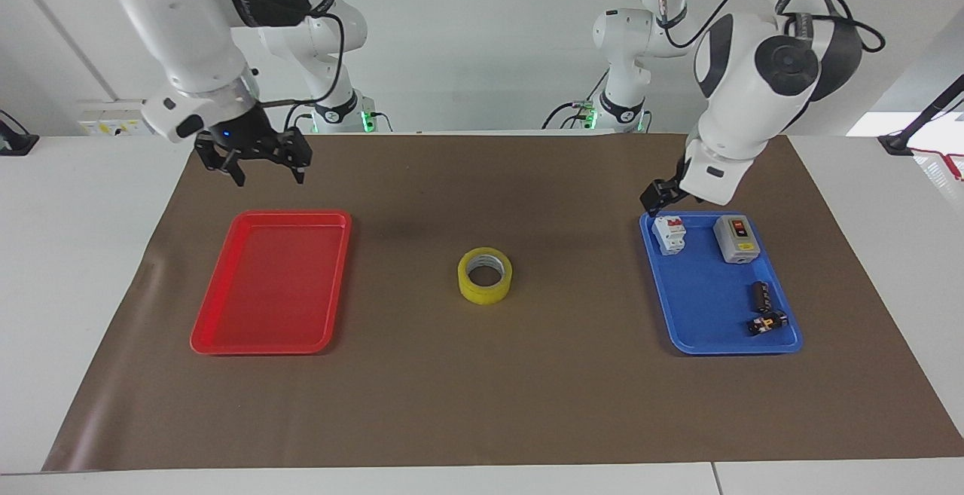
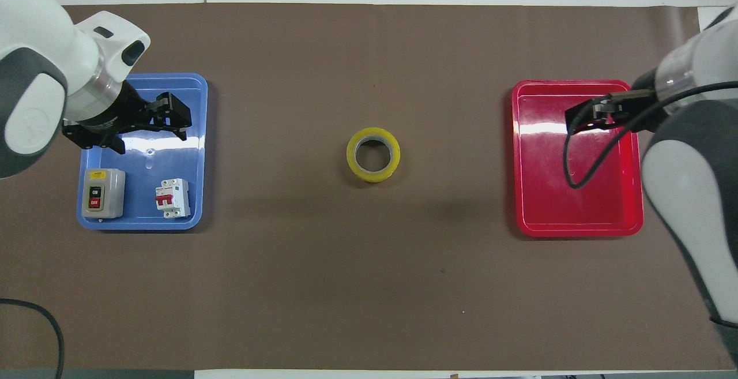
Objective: Place and move tape with both arms
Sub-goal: 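Reach the right gripper to the tape while the left gripper returns to rest, then grasp the yellow tape roll with the right gripper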
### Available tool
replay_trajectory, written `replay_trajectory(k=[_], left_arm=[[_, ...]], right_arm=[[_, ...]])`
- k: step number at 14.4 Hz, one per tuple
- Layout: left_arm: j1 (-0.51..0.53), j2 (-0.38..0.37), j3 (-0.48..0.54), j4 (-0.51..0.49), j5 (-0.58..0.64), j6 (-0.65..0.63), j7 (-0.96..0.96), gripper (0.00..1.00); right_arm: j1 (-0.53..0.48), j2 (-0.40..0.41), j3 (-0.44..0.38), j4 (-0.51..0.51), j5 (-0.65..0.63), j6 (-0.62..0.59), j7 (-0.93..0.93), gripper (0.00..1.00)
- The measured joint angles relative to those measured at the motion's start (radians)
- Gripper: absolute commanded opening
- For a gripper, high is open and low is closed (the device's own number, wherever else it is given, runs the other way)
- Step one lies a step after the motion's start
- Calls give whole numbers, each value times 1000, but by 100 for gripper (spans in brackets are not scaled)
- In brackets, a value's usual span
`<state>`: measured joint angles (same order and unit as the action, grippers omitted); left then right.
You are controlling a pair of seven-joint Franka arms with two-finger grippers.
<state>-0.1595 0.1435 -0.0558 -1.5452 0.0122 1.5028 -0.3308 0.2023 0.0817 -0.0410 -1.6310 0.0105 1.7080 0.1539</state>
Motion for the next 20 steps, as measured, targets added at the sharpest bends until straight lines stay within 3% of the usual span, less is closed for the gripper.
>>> replay_trajectory(k=[5, 10, 15, 16, 18, 20], left_arm=[[94, -97, 1, -41, 0, -98, 239, 100], [115, -135, -1, -83, 0, -73, 273, 100], [113, -137, -10, -84, 0, -60, 273, 100], [113, -138, -10, -84, 0, -58, 273, 100], [113, -142, -10, -84, 0, -56, 273, 100], [114, -150, -10, -84, 0, -56, 273, 100]], right_arm=[[210, 200, 7, 0, 0, 211, 232, 100], [321, 360, 7, -6, 0, 460, 309, 100], [333, 386, 6, -122, 0, 657, 178, 100], [335, 387, 6, -140, 0, 678, 169, 95], [341, 386, 6, -157, 0, 705, 162, 71], [352, 387, 6, -163, 0, 718, 153, 56]])
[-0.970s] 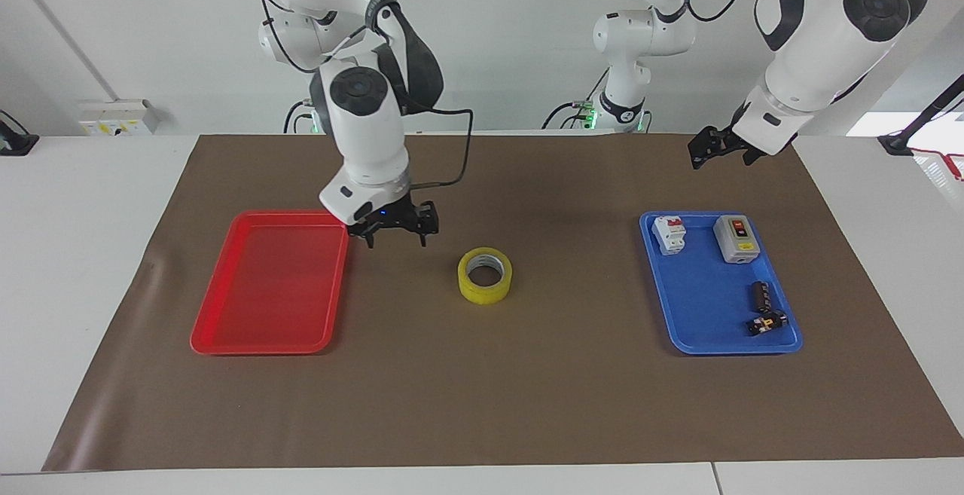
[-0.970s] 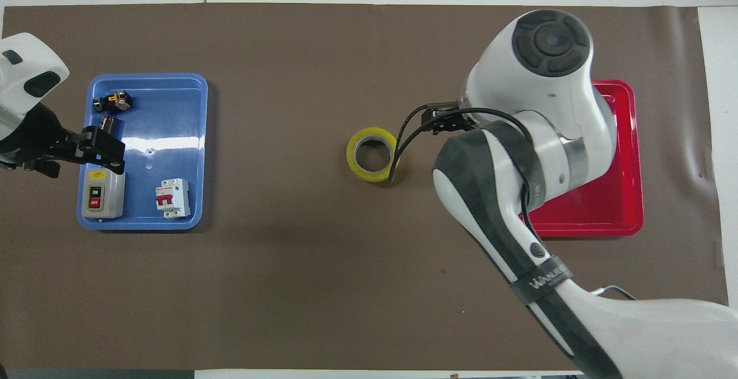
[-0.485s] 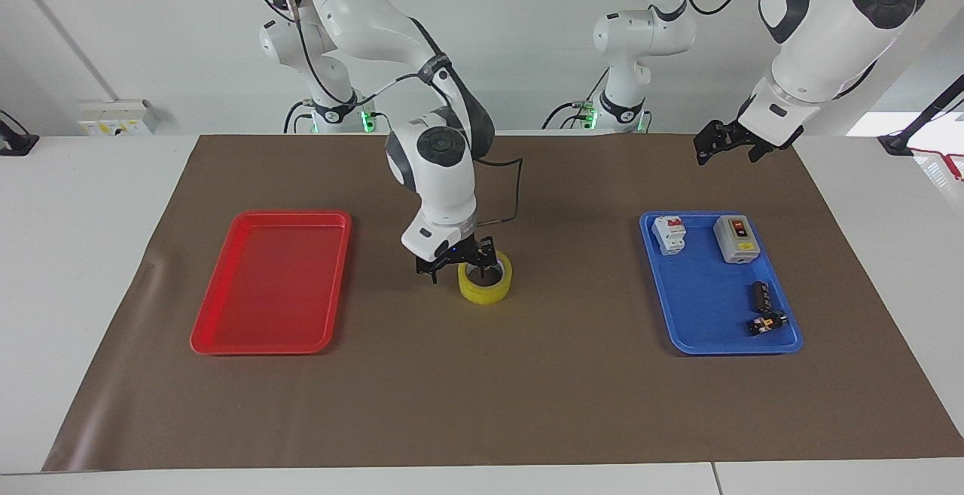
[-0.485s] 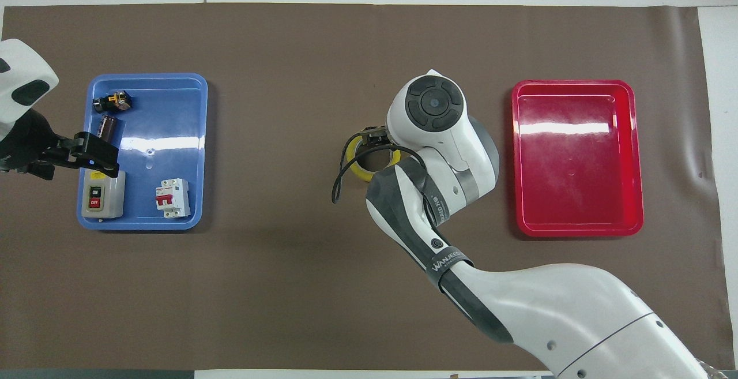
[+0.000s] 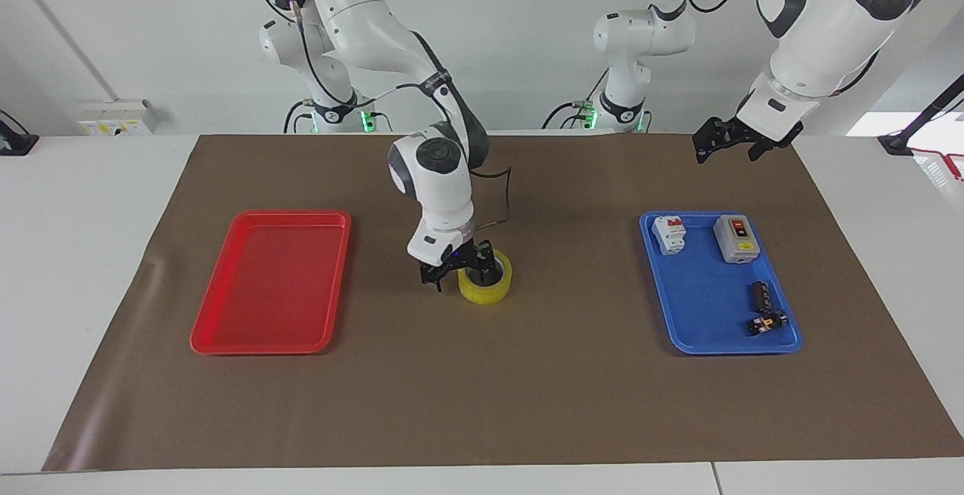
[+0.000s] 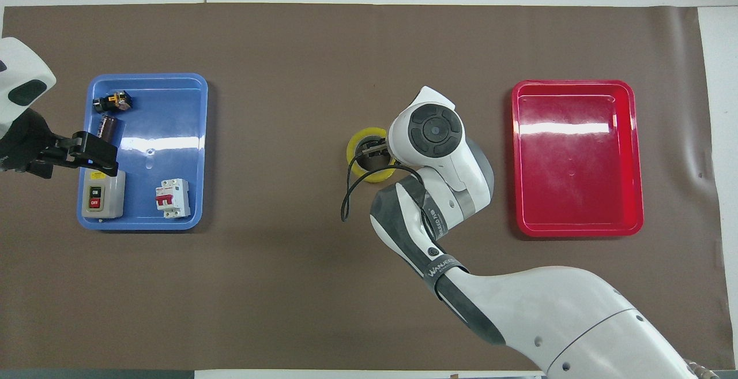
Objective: Place and move tape with both arms
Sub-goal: 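Grasp the yellow tape roll with the right gripper, then carry the tape with the right gripper into the red tray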
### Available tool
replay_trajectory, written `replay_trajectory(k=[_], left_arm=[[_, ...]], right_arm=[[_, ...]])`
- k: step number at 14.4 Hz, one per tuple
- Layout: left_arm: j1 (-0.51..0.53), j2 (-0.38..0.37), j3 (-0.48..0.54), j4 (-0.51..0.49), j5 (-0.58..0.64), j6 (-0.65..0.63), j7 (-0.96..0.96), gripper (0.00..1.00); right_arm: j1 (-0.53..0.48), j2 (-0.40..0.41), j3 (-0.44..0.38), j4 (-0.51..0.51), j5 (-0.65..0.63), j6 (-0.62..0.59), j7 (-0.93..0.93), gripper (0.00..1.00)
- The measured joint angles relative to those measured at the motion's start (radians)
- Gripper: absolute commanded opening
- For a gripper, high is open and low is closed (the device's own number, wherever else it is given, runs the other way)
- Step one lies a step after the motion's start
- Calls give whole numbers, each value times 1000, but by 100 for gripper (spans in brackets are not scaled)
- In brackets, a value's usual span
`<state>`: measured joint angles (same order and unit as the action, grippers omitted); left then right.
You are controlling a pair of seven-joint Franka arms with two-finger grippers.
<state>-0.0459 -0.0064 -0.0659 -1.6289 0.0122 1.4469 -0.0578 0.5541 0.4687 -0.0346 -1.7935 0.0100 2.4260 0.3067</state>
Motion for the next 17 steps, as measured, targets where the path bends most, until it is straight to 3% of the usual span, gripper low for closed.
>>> replay_trajectory(k=[2, 3, 4, 8, 11, 14, 17], left_arm=[[1, -7, 1, 0, 0, 0, 0, 100], [1, -8, 1, 0, 0, 0, 0, 100], [0, -8, 0, 0, 0, 0, 0, 100], [-1, -8, -5, -2, 0, 9, 0, 100], [-1, -9, -6, -2, 0, 22, 0, 100], [-1, -9, -6, -2, 0, 23, 0, 100], [1, -9, -5, -2, 0, 23, 0, 100]], right_arm=[[11, 4, 0, -8, 0, 19, 0, 33], [14, 7, 0, -14, 0, 26, 0, 12], [15, 10, 0, -19, 0, 31, 0, 0], [14, 12, -7, -13, -3, -1, 0, 0], [-37, -1, -24, 127, -17, -268, 0, 0], [-152, -100, -28, 196, -27, -496, -86, 0], [-318, -214, -31, 128, -30, -575, -347, 0]])
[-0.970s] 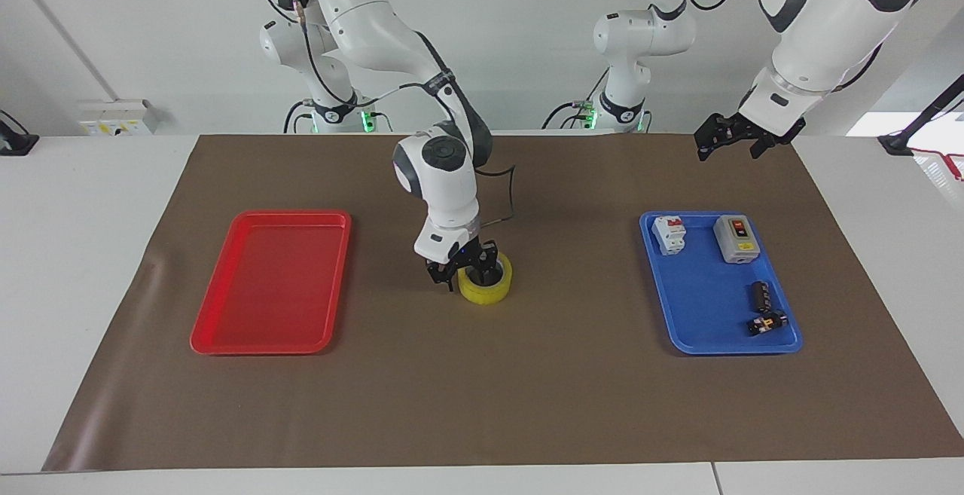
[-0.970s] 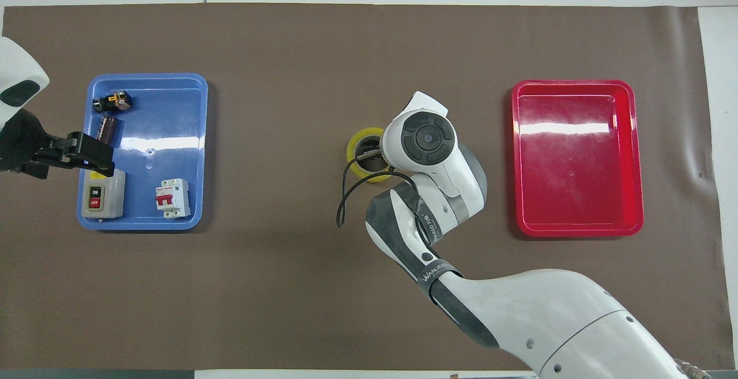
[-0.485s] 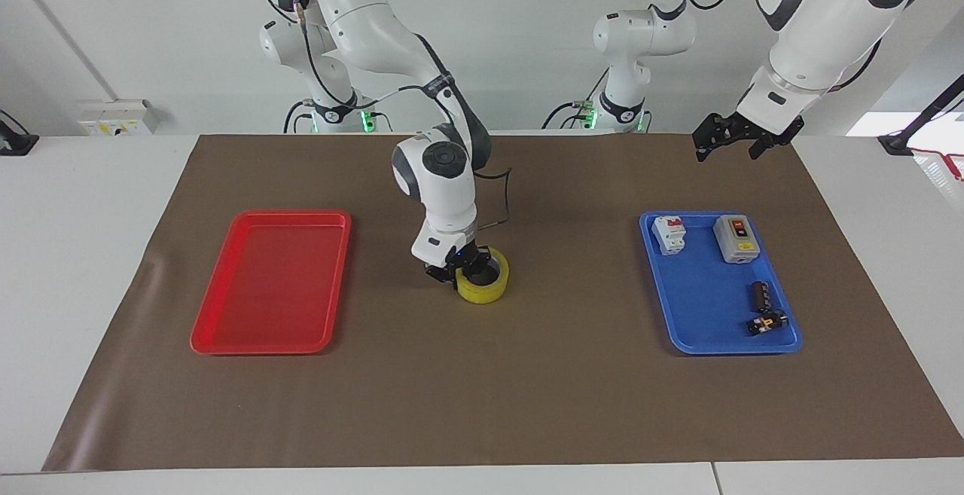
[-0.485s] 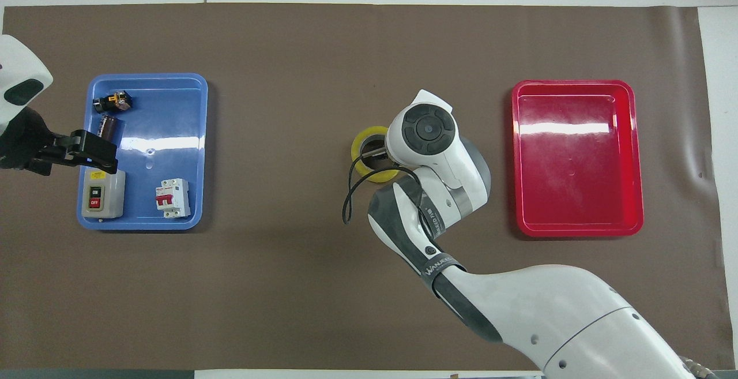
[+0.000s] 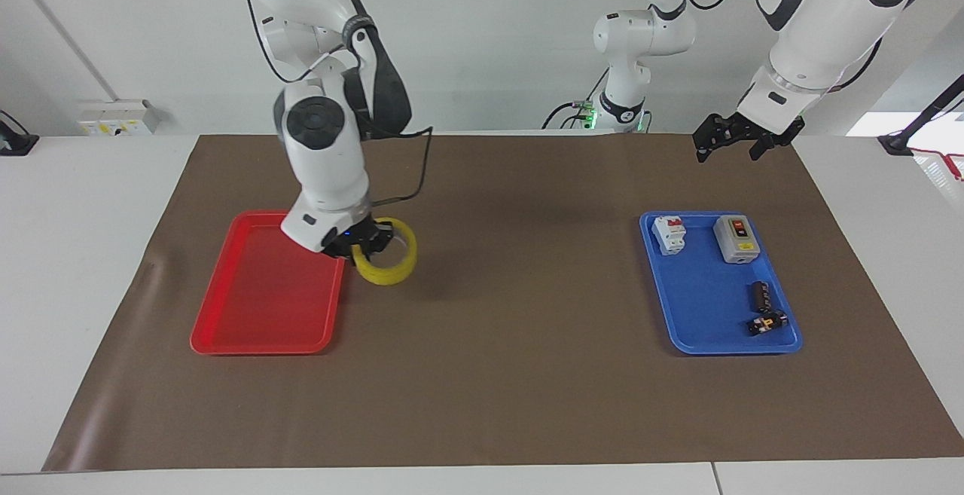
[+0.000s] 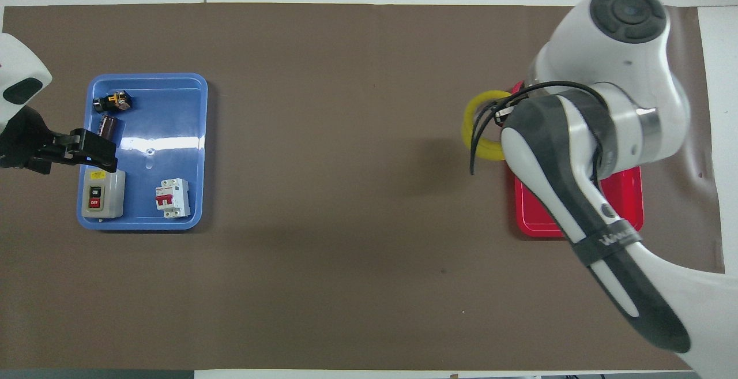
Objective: Place and move tape with both arms
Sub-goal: 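Carry the tape with the right gripper into the red tray, then lower the tape into the red tray and open the right gripper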
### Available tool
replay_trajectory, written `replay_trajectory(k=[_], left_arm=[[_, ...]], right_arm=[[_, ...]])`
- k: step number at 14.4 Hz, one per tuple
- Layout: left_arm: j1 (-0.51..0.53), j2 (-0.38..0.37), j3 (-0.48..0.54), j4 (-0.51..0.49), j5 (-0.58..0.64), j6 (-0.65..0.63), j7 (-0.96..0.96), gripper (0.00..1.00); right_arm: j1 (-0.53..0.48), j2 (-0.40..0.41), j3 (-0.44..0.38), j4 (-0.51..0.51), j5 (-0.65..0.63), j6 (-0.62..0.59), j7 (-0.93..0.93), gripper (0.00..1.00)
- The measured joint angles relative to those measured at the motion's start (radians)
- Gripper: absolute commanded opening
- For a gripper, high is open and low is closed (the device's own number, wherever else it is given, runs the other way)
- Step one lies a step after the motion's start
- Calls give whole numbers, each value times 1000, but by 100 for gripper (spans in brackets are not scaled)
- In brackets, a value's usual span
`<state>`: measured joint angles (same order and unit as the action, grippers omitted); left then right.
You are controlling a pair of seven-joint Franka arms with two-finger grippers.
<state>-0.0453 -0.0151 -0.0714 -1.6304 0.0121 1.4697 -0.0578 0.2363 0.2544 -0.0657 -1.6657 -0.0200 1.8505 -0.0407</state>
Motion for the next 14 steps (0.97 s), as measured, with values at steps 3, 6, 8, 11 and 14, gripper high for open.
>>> replay_trajectory(k=[3, 6, 8, 11, 14], left_arm=[[2, 0, 3, 0, 0, 0, 0, 100], [2, 0, 4, 0, 0, 0, 0, 100], [2, 0, 4, 0, 0, 0, 0, 100], [2, 0, 4, 0, 0, 0, 0, 100], [2, 0, 4, 0, 0, 0, 0, 100]], right_arm=[[-165, -39, -1, -143, 0, 138, -248, 0], [-251, -56, -1, -359, 0, 416, -358, 0], [-274, -66, 0, -443, 0, 494, -373, 0], [-276, -85, 3, -507, 0, 571, -374, 0], [-276, -88, 4, -536, 0, 607, -374, 0]])
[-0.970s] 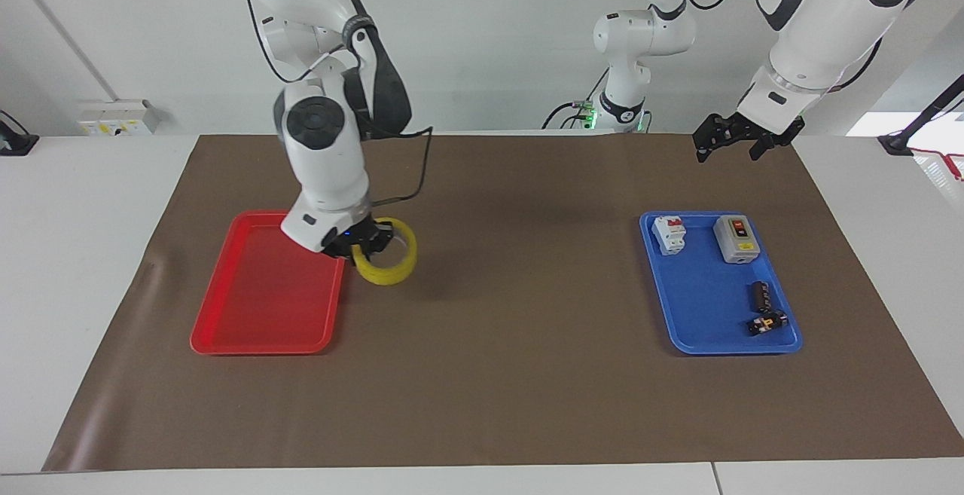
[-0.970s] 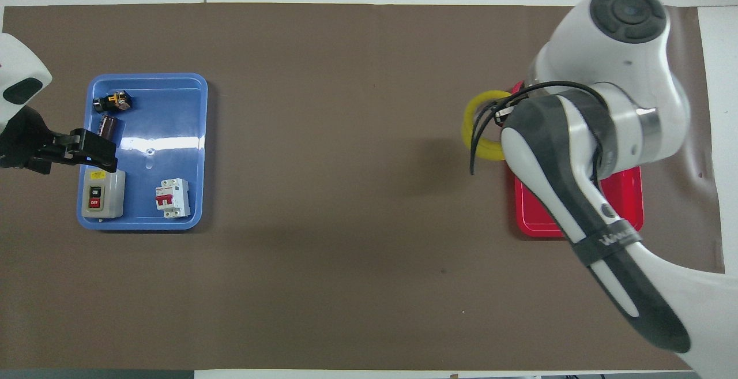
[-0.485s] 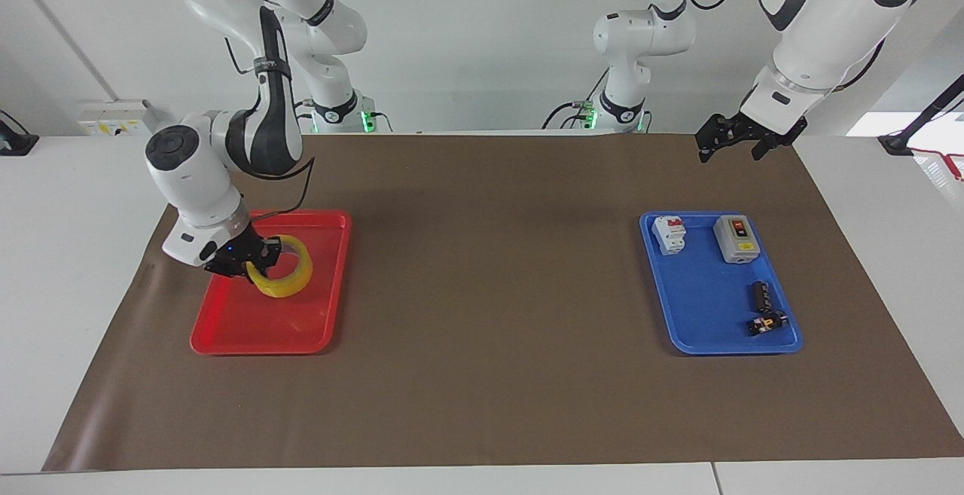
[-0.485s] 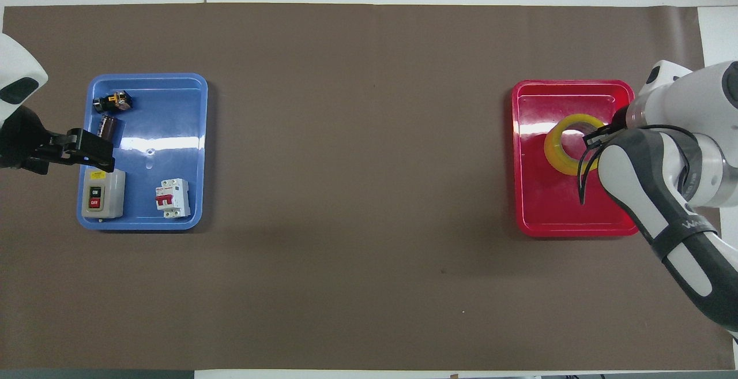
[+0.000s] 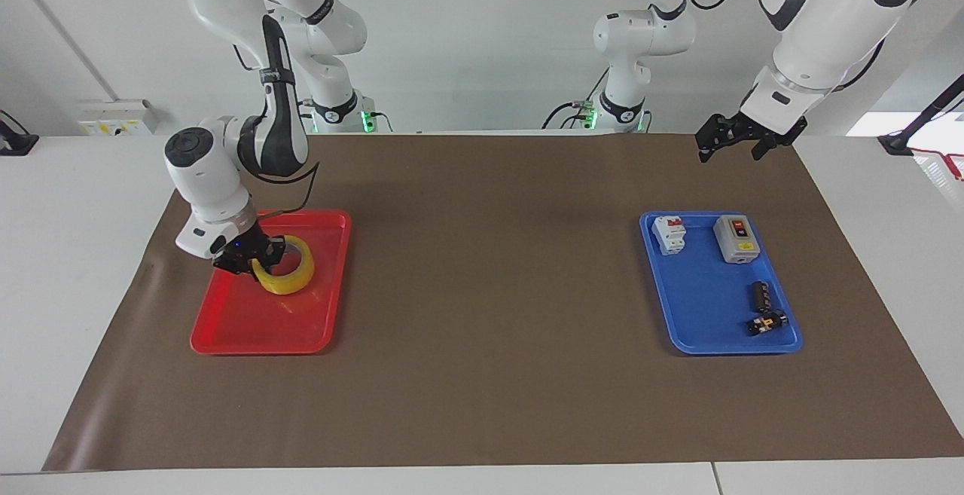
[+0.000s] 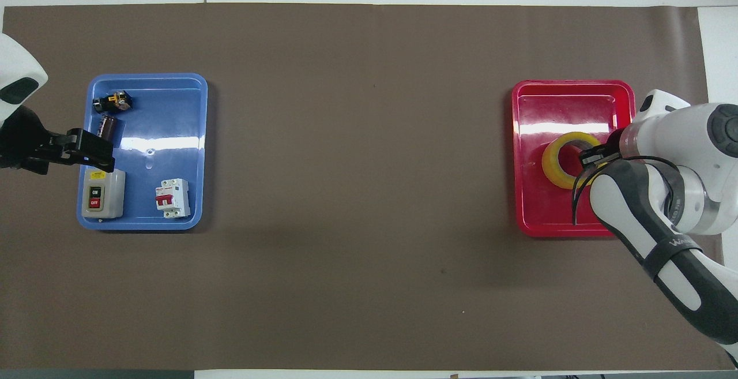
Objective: Place and move tape with both arms
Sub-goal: 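Lower the tape into the red tray and open the right gripper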
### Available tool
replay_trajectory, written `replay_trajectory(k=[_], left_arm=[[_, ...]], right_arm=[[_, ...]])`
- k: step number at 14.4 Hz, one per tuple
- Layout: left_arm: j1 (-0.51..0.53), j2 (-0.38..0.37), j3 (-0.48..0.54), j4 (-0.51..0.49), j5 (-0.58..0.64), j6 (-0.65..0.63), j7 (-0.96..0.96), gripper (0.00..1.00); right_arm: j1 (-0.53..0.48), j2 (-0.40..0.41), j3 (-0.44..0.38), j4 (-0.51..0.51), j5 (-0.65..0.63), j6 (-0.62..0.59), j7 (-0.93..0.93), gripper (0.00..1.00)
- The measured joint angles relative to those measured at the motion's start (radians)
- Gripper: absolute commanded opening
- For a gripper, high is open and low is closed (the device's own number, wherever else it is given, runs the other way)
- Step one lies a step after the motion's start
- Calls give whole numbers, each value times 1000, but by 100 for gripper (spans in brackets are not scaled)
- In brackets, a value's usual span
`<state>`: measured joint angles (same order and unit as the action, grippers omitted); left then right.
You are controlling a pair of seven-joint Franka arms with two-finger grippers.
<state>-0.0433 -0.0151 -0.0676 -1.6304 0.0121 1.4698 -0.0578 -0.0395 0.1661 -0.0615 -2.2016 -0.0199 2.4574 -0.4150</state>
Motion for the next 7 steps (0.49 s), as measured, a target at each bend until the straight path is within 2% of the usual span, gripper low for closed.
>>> replay_trajectory(k=[4, 7], left_arm=[[0, 0, 0, 0, 0, 0, 0, 100], [0, 0, 0, 0, 0, 0, 0, 100]], right_arm=[[-6, 8, 0, -10, 0, 7, 0, 0], [-8, 22, -1, -12, 0, 64, 0, 0]])
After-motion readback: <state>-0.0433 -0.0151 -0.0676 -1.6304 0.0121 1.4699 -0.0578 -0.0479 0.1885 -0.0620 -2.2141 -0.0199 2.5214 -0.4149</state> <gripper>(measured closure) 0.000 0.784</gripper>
